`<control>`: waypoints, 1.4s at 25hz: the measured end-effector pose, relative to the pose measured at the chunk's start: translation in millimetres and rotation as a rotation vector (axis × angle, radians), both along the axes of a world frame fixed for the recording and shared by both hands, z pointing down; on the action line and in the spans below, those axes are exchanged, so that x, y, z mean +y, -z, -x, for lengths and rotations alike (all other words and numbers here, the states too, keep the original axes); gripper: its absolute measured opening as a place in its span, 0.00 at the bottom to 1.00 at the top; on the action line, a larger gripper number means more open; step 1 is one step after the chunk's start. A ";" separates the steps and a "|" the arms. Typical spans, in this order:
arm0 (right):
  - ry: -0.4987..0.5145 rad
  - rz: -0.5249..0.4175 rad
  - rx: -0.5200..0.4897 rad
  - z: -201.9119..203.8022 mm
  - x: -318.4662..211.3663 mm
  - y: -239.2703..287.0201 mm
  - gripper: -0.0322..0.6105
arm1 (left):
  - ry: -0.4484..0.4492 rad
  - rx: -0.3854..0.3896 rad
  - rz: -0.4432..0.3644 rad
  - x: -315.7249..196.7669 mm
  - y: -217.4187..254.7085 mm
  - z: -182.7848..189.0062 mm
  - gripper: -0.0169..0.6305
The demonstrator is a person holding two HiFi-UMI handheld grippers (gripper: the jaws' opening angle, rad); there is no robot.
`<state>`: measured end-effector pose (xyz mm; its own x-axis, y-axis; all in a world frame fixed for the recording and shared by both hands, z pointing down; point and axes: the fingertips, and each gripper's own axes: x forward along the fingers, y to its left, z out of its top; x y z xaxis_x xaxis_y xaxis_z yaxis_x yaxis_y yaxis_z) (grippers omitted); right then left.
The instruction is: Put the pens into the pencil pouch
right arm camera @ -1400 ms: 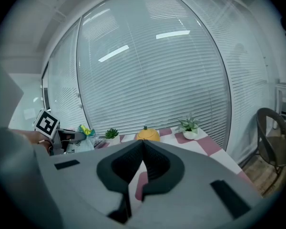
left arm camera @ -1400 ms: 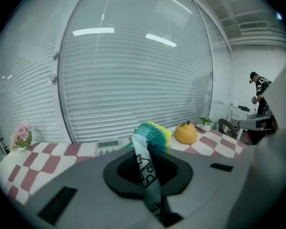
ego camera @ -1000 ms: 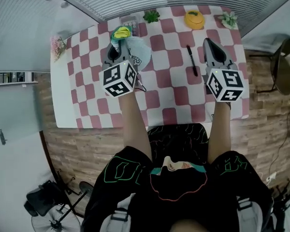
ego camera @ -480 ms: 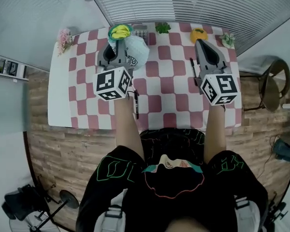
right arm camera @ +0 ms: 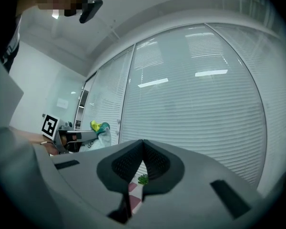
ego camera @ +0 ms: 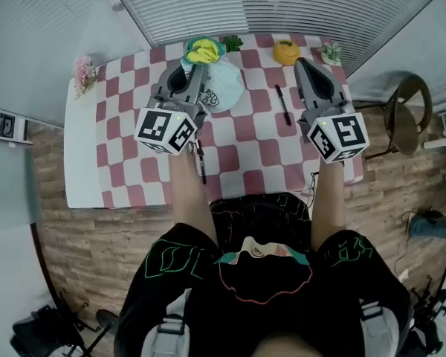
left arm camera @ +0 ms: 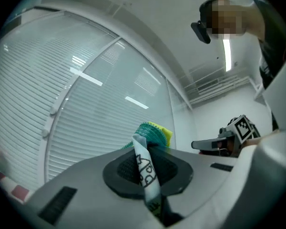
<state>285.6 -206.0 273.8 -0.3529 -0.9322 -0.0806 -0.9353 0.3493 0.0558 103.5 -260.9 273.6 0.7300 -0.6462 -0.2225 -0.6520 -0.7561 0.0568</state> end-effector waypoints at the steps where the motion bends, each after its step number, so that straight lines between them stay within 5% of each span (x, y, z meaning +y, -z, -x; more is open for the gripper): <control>1: 0.011 -0.016 0.004 0.1 4.9 3.7 0.03 | -0.045 0.011 -0.001 4.7 0.7 -7.5 0.05; 7: 0.082 -0.084 -0.033 0.1 28.8 22.6 0.05 | -0.229 -0.003 -0.036 32.7 6.0 -41.2 0.05; 15: 0.382 -0.008 -0.034 36.0 49.7 20.3 0.39 | -0.473 -0.023 -0.091 75.3 11.5 -66.2 0.05; 25: 0.711 0.030 -0.189 69.3 74.4 24.7 0.39 | -0.703 0.001 -0.061 116.6 10.5 -60.1 0.06; 35: 0.917 0.103 -0.076 120.0 86.0 2.8 0.37 | -0.776 -0.036 -0.023 134.7 2.2 -55.3 0.06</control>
